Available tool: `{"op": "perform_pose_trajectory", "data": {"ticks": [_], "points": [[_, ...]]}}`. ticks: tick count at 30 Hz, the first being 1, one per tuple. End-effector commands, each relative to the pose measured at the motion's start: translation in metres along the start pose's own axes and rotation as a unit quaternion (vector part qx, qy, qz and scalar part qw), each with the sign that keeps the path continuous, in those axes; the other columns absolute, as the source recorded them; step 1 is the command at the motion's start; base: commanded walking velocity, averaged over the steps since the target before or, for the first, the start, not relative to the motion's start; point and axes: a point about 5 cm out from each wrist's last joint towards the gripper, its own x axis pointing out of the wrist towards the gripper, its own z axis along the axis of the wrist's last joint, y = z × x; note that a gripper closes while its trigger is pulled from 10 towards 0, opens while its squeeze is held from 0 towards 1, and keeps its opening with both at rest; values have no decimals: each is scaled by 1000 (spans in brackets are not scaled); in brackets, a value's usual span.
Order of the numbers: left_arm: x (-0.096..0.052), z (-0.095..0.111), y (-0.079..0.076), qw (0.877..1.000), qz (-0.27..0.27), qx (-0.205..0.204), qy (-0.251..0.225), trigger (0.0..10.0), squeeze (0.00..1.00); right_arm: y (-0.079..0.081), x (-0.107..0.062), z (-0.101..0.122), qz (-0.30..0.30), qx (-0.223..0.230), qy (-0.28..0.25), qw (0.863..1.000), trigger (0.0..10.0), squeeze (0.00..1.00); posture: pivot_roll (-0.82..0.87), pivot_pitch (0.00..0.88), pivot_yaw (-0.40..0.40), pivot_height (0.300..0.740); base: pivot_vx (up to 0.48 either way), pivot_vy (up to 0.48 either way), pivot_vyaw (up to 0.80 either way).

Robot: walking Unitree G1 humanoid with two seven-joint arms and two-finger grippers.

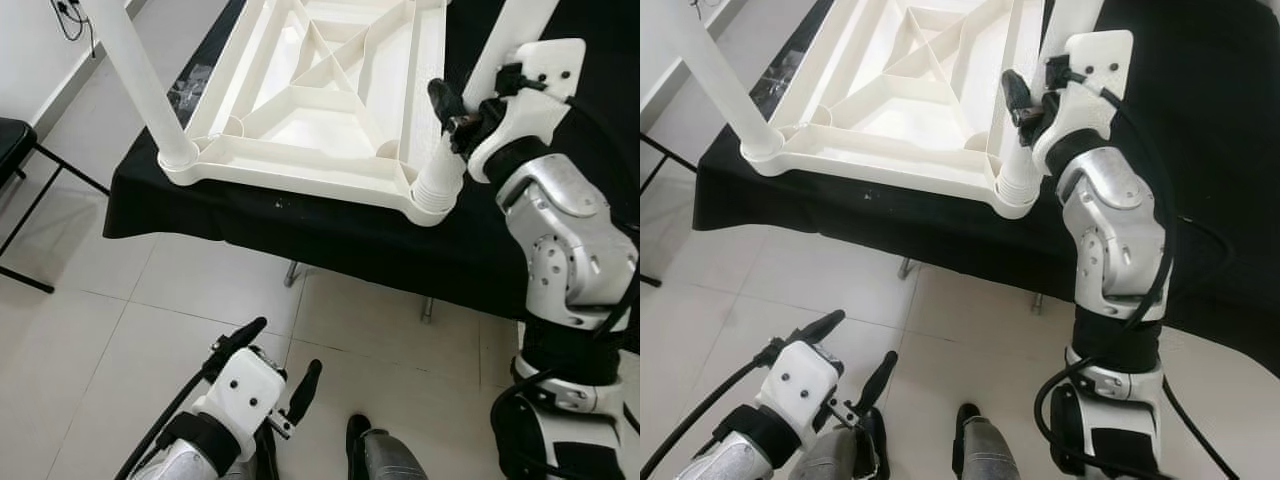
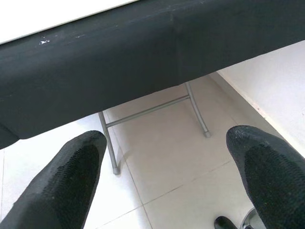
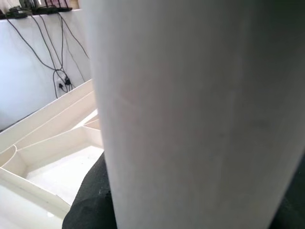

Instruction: Building children table

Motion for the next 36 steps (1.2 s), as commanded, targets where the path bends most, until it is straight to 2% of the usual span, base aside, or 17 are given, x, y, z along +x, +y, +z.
{"op": "perform_pose_trajectory", "data": {"ticks": [1, 5, 7, 8, 14, 17, 21, 24, 31, 36], "points": [[-2, -5, -3, 1000, -1, -5, 10, 10000, 0, -5, -2, -35, -11, 22, 83, 996, 10000, 0, 38, 381, -3, 740, 0, 0, 0], [-2, -5, -3, 1000, -1, -4, 10, 10000, 0, 1, -6, -39, 17, 24, 78, 997, 10000, 0, 40, 383, 1, 740, 0, 0, 0], [-2, -5, -2, 1000, -1, -4, 10, 10000, 0, 8, -9, -38, 46, 30, 64, 996, 10000, 0, 39, 381, 2, 740, 0, 0, 0], [-3, -5, -3, 1000, -2, -4, 11, 10000, 0, 16, -14, -36, 86, 31, 43, 995, 10000, 0, 38, 381, 5, 740, 0, 0, 0], [-3, -5, -3, 1000, -2, -4, 11, 10000, 0, 26, -23, -35, 149, 23, 15, 988, 10000, 0, 40, 379, 6, 740, 0, 0, 0], [-2, -6, -2, 1000, -2, -3, 11, 10000, 0, 28, -25, -39, 163, -5, 30, 986, 10000, 0, 41, 377, 8, 740, 0, 0, 0], [-2, -6, -2, 1000, -2, -3, 11, 10000, 0, 31, -26, -40, 172, -13, 35, 984, 10000, 0, 41, 377, 8, 740, 0, 0, 0], [-2, -5, -2, 1000, -2, -3, 10, 10000, 0, 42, -26, -37, 207, -42, 42, 977, 10000, 0, 37, 378, 5, 740, 0, 0, 0], [-2, -4, -3, 1000, 0, -3, 8, 10000, 0, 46, -25, -40, 221, -67, 67, 971, 10000, 0, 37, 381, -1, 740, 0, 0, 0], [-1, -5, -3, 1000, 0, -4, 8, 10000, 0, 48, -23, -45, 209, -61, 86, 972, 10000, 0, 31, 384, -8, 740, 0, 0, 0]]}}
